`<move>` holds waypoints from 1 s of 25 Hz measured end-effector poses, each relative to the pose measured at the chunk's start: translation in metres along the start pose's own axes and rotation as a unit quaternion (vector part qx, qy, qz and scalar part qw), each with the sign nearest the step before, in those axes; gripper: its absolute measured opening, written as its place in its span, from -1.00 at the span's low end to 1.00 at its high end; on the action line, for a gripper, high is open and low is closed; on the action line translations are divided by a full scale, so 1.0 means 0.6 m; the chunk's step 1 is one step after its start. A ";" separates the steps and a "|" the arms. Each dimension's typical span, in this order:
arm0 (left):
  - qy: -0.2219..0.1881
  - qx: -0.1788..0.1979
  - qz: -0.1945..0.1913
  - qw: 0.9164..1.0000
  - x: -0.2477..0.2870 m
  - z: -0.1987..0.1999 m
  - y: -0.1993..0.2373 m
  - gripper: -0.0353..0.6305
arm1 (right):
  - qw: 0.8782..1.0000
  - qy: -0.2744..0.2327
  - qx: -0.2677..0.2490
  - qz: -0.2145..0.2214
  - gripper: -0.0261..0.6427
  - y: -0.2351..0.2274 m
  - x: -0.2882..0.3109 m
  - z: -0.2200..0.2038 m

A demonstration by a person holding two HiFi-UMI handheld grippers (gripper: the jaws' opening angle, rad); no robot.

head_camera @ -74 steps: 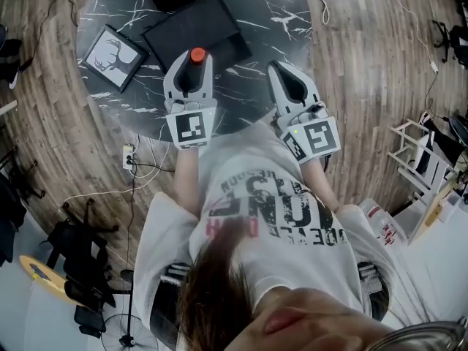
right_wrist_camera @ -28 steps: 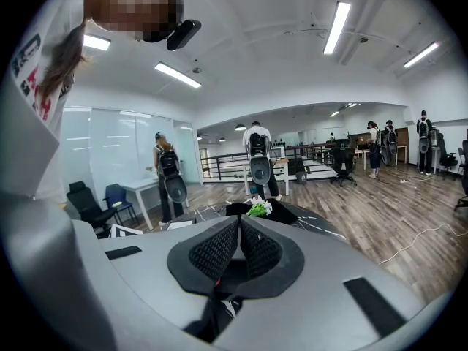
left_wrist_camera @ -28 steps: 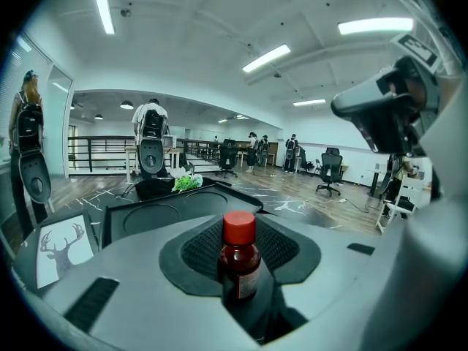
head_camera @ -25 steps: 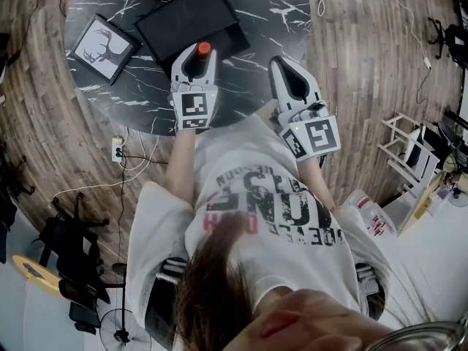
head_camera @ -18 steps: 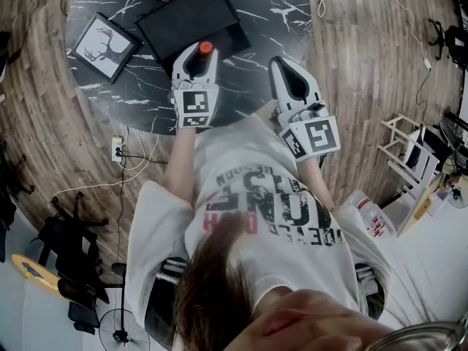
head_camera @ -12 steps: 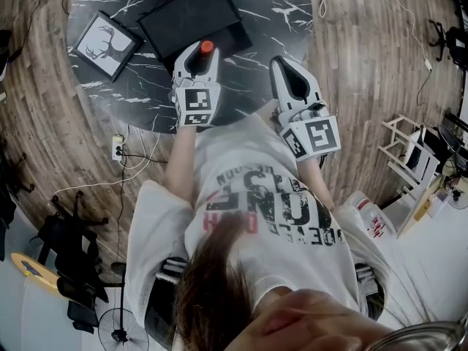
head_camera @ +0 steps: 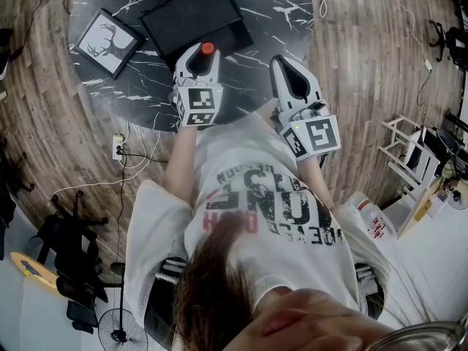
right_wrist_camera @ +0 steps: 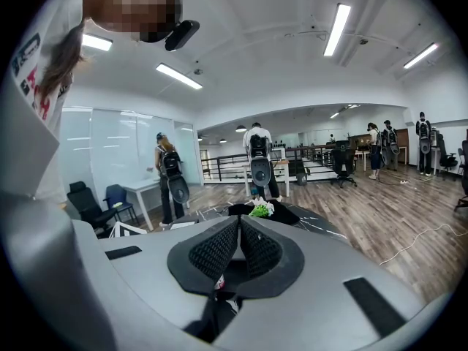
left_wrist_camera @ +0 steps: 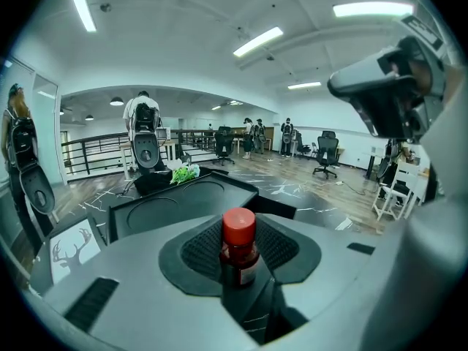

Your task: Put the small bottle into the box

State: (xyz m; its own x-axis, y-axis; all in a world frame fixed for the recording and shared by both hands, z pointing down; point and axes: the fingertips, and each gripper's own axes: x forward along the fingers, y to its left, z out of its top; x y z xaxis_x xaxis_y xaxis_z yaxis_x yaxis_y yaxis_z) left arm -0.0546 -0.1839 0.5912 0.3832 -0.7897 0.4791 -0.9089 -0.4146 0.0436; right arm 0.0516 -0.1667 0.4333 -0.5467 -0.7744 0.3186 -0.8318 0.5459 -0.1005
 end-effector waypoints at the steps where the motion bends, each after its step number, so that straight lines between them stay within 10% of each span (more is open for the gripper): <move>1: 0.003 0.001 0.000 1.000 -0.001 -0.002 -0.001 -0.50 | 1.000 0.000 0.000 0.000 -0.89 0.001 -0.001 0.000; 25: 0.019 0.007 -0.020 1.000 -0.006 -0.015 -0.014 -0.48 | 1.000 -0.009 -0.002 0.001 -0.89 0.036 0.004 0.006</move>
State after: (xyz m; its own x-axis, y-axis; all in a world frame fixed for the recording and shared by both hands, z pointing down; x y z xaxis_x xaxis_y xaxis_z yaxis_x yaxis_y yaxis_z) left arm -0.0495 -0.1736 0.5969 0.4126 -0.7542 0.5108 -0.8905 -0.4520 0.0519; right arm 0.0323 -0.1577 0.4287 -0.5496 -0.7793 0.3011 -0.8306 0.5485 -0.0964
